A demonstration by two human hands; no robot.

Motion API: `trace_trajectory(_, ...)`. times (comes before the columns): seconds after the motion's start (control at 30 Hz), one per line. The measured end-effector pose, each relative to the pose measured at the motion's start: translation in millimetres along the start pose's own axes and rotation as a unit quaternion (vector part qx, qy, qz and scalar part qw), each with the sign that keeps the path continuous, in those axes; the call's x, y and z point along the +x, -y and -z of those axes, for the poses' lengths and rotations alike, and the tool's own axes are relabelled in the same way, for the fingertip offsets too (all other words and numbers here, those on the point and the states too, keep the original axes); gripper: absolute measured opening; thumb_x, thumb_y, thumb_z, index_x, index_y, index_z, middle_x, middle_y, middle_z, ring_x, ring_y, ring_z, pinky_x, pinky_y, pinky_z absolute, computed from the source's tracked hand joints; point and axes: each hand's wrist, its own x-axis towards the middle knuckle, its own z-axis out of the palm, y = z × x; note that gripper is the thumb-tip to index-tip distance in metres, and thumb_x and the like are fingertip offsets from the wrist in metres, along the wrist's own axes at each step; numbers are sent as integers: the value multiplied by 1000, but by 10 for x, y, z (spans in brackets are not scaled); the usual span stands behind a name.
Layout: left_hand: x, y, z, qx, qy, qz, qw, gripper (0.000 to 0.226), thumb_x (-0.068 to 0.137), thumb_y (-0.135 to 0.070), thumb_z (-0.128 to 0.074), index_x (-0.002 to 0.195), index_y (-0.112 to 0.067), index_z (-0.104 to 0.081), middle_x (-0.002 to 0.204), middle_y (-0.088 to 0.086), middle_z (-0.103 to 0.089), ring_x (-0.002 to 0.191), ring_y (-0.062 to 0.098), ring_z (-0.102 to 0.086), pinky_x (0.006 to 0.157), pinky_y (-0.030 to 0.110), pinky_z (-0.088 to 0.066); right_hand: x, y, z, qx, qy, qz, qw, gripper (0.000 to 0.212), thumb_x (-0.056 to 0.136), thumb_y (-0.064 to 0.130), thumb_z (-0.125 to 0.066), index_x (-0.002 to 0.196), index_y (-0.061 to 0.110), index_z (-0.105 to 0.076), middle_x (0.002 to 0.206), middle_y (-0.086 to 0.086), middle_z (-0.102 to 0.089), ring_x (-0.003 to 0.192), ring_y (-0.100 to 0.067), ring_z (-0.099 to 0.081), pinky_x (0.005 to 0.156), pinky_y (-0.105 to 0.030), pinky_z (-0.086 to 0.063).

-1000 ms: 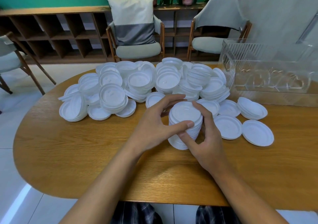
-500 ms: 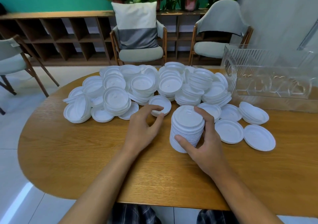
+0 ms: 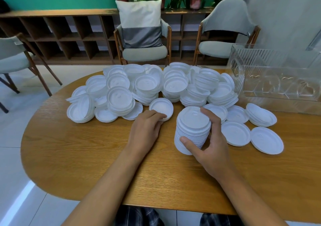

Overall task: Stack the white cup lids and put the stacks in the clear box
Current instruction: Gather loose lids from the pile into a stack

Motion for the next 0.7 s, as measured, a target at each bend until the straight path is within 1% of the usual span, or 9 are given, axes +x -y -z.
trace_trajectory(0.1, -17, -16, 43, -30, -14, 23, 999, 22, 84, -6, -84, 104, -14, -78, 95, -5, -70, 88, 13, -65, 77, 33, -52, -6, 6, 1, 3, -1, -1, 1000, 84, 79, 42, -85, 145, 51, -34, 140, 32, -49, 137, -2, -49, 107, -14, -42)
trace_trajectory(0.17, -15, -60, 83, -66, -23, 48, 996, 18, 83, -12, -87, 99, -14, -78, 92, -9, -68, 85, 6, -62, 78, 27, -50, -6, 9, 7, 4, 0, -3, 1000, 84, 80, 41, -85, 145, 51, -34, 140, 32, -49, 138, -2, -48, 107, -14, -42)
trace_trajectory(0.27, -9, -166, 176, -145, -52, 107, 982, 15, 86, -15, -85, 99, -16, -77, 93, -11, -70, 92, 2, -64, 82, 17, -48, -3, -5, 12, 7, 3, -2, 1000, 84, 80, 43, -87, 145, 53, -33, 141, 32, -49, 138, -1, -48, 107, -13, -41)
trace_trajectory(0.37, 6, -310, 324, -262, -68, 182, 945, 20, 93, -18, -80, 112, -20, -76, 104, -10, -75, 103, 6, -69, 88, 18, -52, 0, -31, 16, 16, 5, 1, 1000, 83, 80, 52, -85, 146, 52, -34, 143, 27, -49, 140, -7, -48, 110, -19, -43)
trace_trajectory(0.43, 37, -388, 427, -322, -66, 210, 921, 27, 97, -19, -75, 124, -21, -74, 114, -9, -76, 110, 7, -70, 90, 19, -53, 9, -36, 16, 23, -4, 10, 1000, 79, 81, 56, -80, 146, 49, -35, 146, 19, -50, 142, -13, -47, 114, -28, -43)
trace_trajectory(0.5, 80, -446, 522, -358, -61, 214, 907, 31, 102, -22, -69, 133, -23, -70, 122, -6, -75, 115, 9, -69, 96, 28, -56, 14, -31, -1, 29, -18, 19, 999, 73, 84, 54, -78, 145, 44, -38, 147, 13, -51, 143, -19, -47, 115, -36, -44)
trace_trajectory(0.57, 137, -499, 607, -402, -48, 213, 889, 34, 105, -24, -62, 139, -23, -66, 128, -4, -73, 121, 11, -68, 101, 37, -57, 10, -20, -21, 32, -29, 22, 999, 70, 85, 52, -77, 144, 40, -41, 145, 11, -54, 141, -21, -50, 114, -40, -46)
trace_trajectory(0.63, 208, -541, 669, -442, -16, 203, 874, 38, 107, -24, -57, 144, -22, -62, 132, -1, -72, 124, 12, -67, 102, 36, -57, 7, -10, -33, 36, -32, 20, 999, 69, 85, 52, -78, 143, 39, -43, 143, 11, -56, 139, -20, -52, 112, -41, -49)
trace_trajectory(0.7, 283, -583, 692, -432, 24, 178, 884, 40, 106, -24, -59, 146, -25, -61, 126, 3, -73, 116, 12, -68, 96, 31, -57, 6, 14, -32, 42, -28, 22, 998, 69, 85, 50, -79, 143, 42, -42, 141, 15, -56, 136, -17, -54, 109, -38, -51)
